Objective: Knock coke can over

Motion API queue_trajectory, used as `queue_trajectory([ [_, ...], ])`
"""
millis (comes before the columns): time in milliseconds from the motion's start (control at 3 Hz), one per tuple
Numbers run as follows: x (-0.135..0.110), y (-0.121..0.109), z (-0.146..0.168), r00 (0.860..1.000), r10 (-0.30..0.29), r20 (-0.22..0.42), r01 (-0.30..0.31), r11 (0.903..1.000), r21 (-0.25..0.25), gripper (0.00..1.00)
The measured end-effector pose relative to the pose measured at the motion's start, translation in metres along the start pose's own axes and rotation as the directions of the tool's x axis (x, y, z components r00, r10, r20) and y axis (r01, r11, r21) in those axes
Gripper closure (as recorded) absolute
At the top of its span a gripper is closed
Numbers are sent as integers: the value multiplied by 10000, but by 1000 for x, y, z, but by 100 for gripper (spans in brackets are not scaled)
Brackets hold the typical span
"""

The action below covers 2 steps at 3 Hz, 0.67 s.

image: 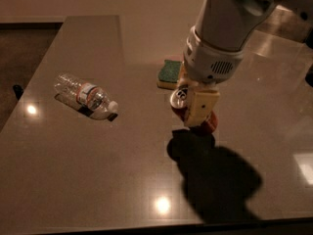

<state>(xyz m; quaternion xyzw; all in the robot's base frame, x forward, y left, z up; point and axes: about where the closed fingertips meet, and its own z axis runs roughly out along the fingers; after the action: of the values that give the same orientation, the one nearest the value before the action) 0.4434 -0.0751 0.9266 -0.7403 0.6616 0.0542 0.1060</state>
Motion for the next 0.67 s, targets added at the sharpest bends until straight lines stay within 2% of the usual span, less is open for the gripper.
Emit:
queue_trajectory([
  [333, 15, 3, 18, 9907, -537, -1250, 516, 9985, -200, 36],
  [667, 20, 4, 33, 9794, -881, -1818, 812, 9957, -450, 13],
])
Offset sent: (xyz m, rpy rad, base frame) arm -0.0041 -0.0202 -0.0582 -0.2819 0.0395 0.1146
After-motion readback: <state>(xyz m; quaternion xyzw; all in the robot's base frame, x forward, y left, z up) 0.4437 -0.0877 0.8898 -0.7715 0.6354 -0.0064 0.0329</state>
